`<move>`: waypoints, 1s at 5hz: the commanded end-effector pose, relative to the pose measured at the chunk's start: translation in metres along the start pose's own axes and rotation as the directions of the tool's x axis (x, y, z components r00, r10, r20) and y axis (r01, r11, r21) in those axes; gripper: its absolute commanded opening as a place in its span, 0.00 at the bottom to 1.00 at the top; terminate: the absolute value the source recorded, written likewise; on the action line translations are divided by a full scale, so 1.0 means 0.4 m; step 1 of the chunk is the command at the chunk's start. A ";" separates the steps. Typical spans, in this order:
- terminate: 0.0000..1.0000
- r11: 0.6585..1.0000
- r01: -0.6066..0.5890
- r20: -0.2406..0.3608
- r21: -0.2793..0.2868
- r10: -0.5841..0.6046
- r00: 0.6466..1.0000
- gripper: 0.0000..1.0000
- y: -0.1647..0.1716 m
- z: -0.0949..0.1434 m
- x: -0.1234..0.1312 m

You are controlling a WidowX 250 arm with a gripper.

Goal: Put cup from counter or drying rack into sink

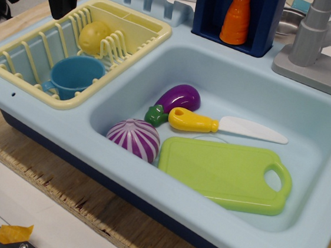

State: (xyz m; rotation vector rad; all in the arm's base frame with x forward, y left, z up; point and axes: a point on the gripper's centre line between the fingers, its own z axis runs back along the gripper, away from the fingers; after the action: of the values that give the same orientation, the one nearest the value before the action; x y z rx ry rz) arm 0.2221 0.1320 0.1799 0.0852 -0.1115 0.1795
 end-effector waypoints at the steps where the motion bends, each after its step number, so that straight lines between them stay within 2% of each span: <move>1: 0.00 1.000 0.000 0.000 0.000 0.000 1.000 1.00 0.000 0.000 0.000; 3: 0.00 0.999 -0.031 -0.013 -0.026 0.031 0.999 1.00 -0.012 -0.119 -0.007; 5: 0.00 0.999 -0.013 -0.021 -0.037 0.012 1.000 1.00 -0.019 -0.178 -0.002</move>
State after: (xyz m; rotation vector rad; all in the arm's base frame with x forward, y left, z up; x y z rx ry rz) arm 0.2288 0.1279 0.0968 0.0263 -0.0825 0.1998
